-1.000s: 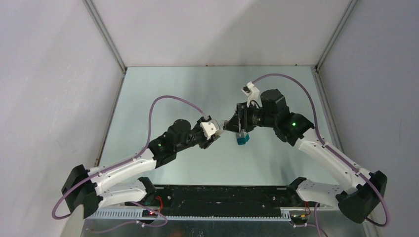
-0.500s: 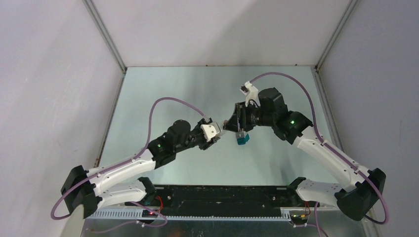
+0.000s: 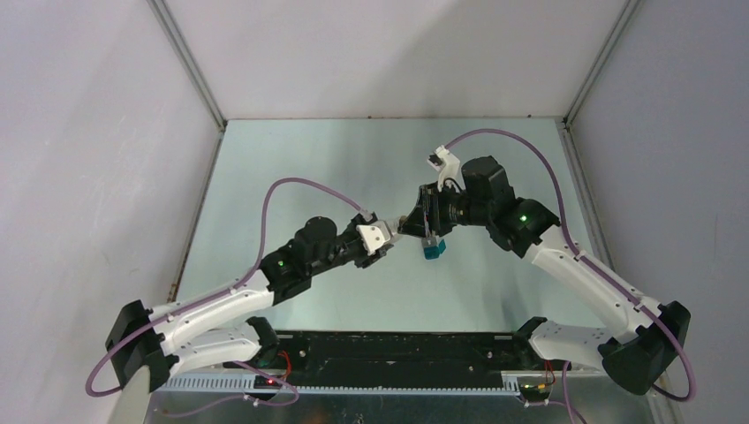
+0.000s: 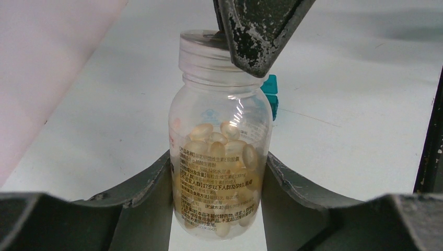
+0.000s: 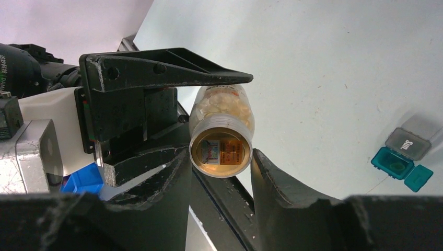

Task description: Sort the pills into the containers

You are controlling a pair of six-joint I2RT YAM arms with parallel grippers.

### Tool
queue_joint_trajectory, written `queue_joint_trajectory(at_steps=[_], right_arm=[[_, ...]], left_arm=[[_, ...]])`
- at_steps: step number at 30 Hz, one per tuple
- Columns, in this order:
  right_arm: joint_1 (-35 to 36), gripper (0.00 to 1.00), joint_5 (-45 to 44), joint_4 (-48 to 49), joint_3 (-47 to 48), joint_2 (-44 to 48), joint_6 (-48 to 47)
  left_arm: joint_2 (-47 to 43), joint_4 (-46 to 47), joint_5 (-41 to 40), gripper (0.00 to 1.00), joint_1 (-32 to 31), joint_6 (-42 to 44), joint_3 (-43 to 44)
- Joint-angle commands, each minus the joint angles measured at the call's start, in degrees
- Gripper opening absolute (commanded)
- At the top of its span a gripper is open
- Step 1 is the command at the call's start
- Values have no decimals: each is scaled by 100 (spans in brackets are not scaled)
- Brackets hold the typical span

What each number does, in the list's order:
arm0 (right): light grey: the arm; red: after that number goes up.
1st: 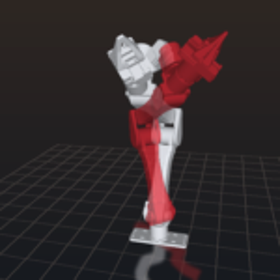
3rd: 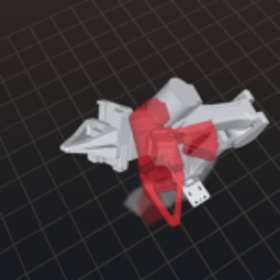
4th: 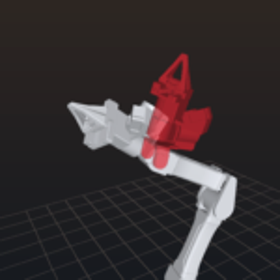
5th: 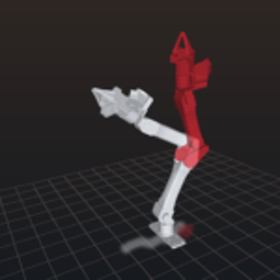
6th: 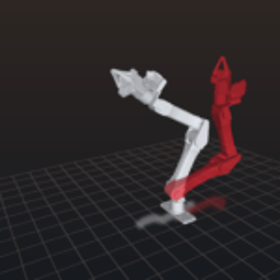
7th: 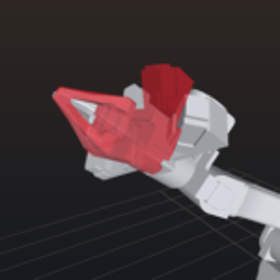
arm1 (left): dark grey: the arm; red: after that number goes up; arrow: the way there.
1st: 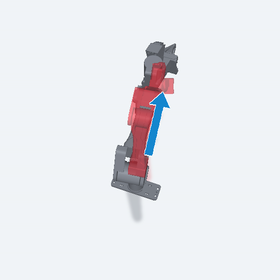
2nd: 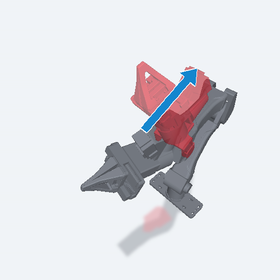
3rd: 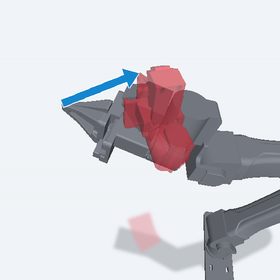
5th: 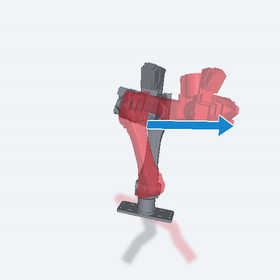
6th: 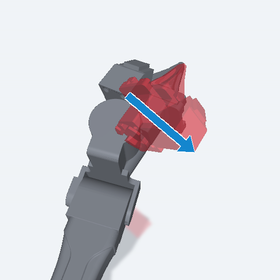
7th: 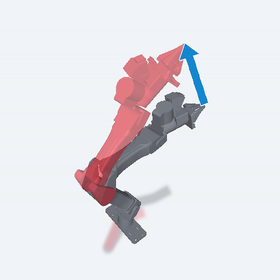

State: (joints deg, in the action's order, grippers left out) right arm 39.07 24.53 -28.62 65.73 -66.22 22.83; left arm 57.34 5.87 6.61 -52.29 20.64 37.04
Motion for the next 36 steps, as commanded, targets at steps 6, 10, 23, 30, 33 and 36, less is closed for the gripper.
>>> queue_joint_trajectory(at_steps=[6,10,23,30,33,36], right_arm=[[30,38,696,-690,360,-221,-1002],[17,38,836,-954,413,-143,-1522],[186,36,980,-1051,524,-202,-2139],[663,36,42,-881,586,-543,-1490],[800,35,-302,-630,581,-672,-690],[959,35,-807,-304,581,-691,52]], left_arm=[[-357,238,201,0,-19,440,115],[-572,111,369,0,-22,542,116],[-495,147,554,0,-26,531,143],[-355,494,107,0,-82,514,190],[-305,687,-73,0,-132,550,119],[-305,868,-176,0,-153,544,4]])
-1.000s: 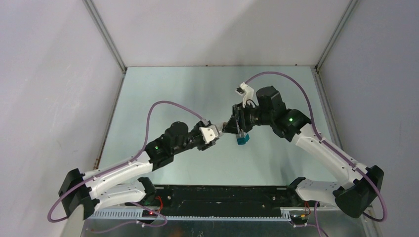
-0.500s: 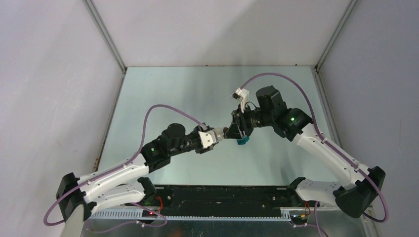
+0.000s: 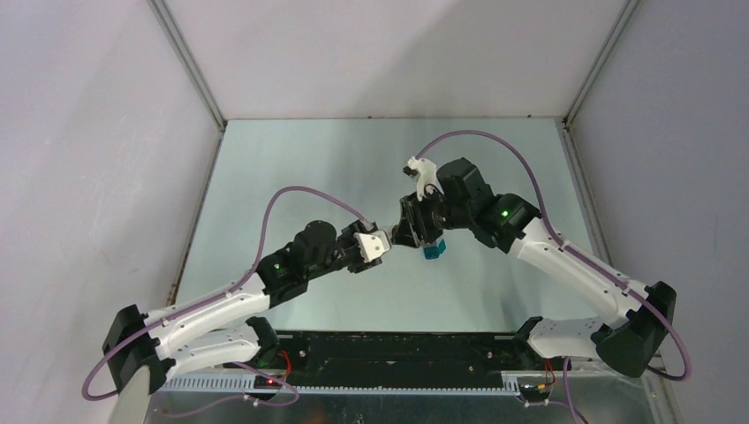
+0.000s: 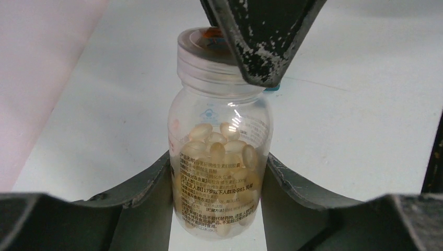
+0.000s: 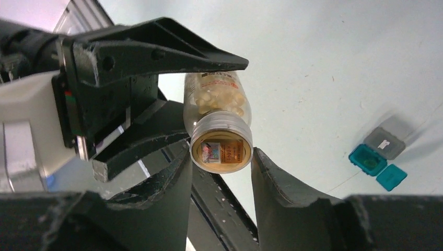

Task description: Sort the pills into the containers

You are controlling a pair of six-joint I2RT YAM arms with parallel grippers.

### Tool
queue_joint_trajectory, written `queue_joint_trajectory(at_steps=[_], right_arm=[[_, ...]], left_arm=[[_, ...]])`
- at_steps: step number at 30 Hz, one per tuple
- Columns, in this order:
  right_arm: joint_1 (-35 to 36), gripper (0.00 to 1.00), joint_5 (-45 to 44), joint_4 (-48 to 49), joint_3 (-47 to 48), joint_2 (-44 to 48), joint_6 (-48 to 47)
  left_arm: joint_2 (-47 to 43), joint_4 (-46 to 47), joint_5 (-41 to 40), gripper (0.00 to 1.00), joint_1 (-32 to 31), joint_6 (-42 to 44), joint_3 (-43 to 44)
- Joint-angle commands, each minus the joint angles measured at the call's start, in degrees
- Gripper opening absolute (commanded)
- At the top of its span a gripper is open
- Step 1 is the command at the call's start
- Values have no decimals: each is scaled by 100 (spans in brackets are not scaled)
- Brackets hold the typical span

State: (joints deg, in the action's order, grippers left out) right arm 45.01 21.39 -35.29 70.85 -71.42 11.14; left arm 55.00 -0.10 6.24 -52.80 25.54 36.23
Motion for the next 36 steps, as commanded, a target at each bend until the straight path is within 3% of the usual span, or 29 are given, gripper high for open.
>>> queue_joint_trajectory(at_steps=[1,7,22,31,36], right_arm=[[388,33,-647,432,69,-142,1663],[605,33,-1454,747,53,38,2984],[561,41,-2048,746,52,282,3577],[501,43,-1631,1128,-248,366,4435],[317,44,-1298,1279,-355,392,4393]], left_arm=[[-87,1506,-175,0,-107,42,55],[-173,1746,-312,0,-120,-66,-165],[-52,1686,-412,0,-130,-94,-160],[-28,1719,-563,0,-120,-68,-189],[-110,1592,-599,0,-120,-116,-220]])
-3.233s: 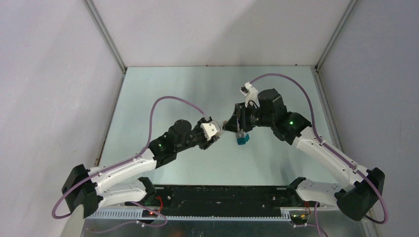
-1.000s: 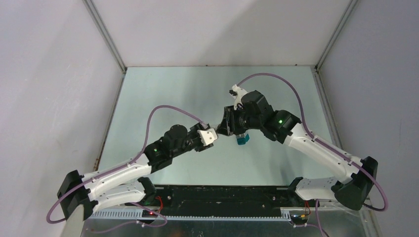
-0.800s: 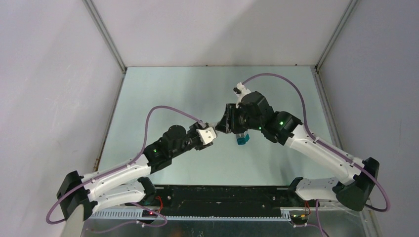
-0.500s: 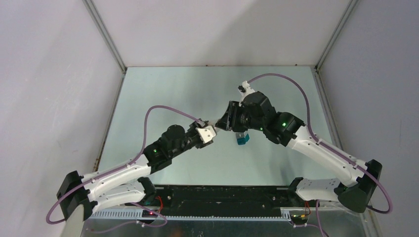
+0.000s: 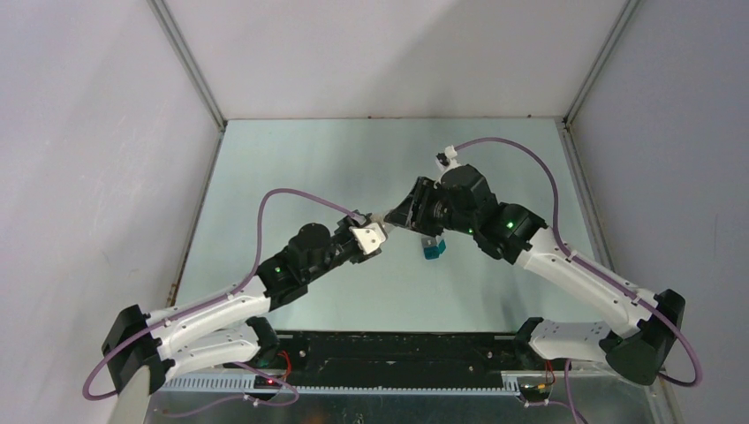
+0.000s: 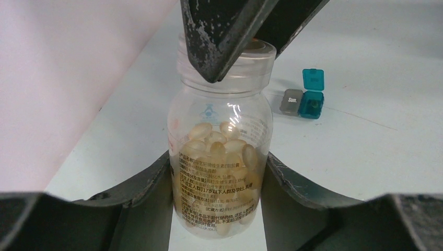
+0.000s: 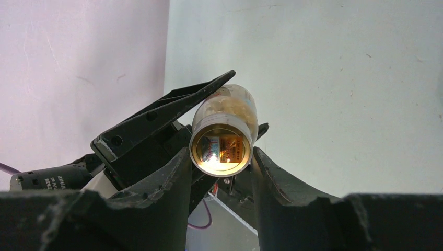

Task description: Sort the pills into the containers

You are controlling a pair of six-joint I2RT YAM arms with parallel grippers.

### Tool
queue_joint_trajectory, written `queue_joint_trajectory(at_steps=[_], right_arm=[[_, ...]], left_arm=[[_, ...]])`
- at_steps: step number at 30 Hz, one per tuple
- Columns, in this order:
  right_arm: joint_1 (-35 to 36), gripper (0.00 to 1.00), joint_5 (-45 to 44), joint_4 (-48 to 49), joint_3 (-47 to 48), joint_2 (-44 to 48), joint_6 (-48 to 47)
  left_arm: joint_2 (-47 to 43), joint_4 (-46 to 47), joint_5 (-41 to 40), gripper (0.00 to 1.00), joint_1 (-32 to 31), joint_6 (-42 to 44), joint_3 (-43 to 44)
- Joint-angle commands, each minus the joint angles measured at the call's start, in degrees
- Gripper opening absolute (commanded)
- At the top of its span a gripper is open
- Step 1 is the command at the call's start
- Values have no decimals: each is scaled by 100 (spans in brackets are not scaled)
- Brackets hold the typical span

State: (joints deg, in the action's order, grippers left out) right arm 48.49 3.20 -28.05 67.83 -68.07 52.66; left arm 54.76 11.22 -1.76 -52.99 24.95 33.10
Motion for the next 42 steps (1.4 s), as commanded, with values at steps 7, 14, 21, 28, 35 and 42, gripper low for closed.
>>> queue_joint_trajectory(at_steps=[7,14,21,28,35,42], right_arm=[[-90,51,250,568,-57,127,-285],[-127,51,-115,255,52,14,-688],[-121,57,-170,175,72,-12,-769],[-70,84,-303,222,72,184,-1017],[-90,93,-809,165,40,577,-1956],[-295,93,496,32,-57,1154,-3682]], left_arm=[[-56,476,34,0,-101,-217,20],[50,429,-154,0,-96,-158,40],[161,369,-335,0,-97,-184,134],[272,304,-393,0,-98,-269,144],[165,258,41,0,-95,-366,115],[272,78,1035,0,-91,-543,225]])
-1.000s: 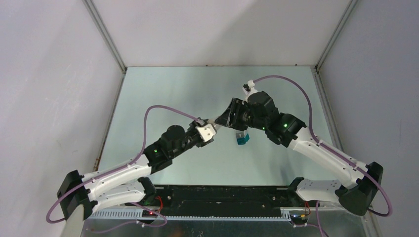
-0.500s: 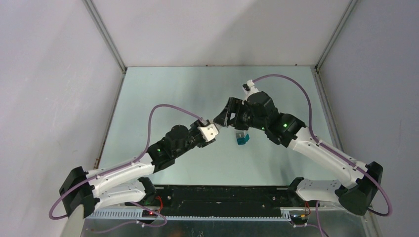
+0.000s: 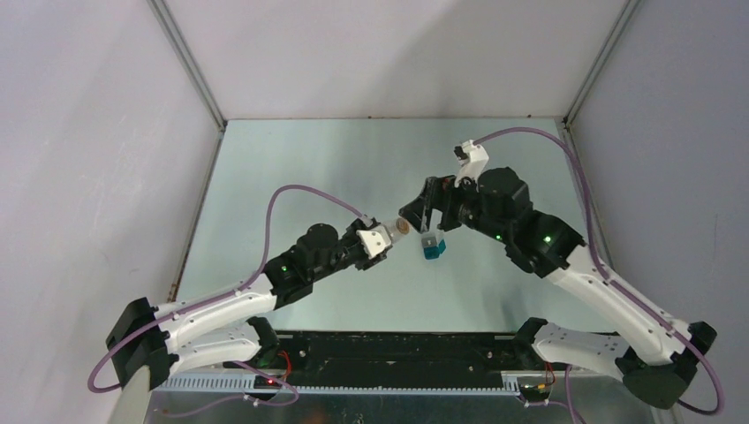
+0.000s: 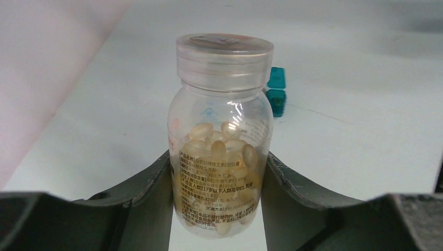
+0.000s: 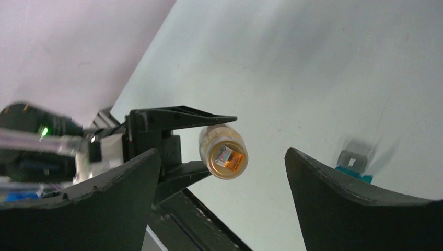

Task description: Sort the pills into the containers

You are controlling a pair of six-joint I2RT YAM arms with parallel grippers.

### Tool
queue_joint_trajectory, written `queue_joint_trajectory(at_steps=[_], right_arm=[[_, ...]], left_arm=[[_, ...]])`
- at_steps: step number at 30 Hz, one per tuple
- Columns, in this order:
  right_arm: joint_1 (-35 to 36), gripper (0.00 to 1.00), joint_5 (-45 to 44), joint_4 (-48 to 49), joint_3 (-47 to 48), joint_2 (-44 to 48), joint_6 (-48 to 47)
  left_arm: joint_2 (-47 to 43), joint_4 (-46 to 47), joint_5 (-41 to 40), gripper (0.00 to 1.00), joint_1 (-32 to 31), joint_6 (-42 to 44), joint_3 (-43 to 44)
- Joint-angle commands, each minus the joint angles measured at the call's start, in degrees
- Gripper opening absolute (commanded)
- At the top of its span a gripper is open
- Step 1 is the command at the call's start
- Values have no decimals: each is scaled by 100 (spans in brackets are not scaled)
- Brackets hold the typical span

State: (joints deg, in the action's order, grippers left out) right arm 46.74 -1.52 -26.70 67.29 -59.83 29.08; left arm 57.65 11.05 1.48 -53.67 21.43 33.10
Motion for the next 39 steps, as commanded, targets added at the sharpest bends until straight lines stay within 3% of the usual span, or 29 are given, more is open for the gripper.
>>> queue_joint_trajectory(at_steps=[1,9,12,16,22,32,39], right_arm=[[-174,93,1437,-267,2,357,-1699],[-202,93,2508,-1101,5,522,-2783],[-123,92,2407,-1439,4,408,-3086],[-65,85,1942,-1501,4,256,-3088],[-56,72,2031,-1270,8,112,-2998],[-68,70,2106,-1117,4,-153,-2829],[-75,43,2185,-753,5,-293,-2087]], left_arm=[[-6,26,814,0,-22,-200,270],[148,-682,2014,0,7,-88,703],[190,-881,2132,0,20,-35,839],[218,-991,2262,0,38,13,930],[229,-980,2311,0,62,71,934],[115,-903,2262,0,90,87,888],[-37,-500,1965,0,114,20,718]])
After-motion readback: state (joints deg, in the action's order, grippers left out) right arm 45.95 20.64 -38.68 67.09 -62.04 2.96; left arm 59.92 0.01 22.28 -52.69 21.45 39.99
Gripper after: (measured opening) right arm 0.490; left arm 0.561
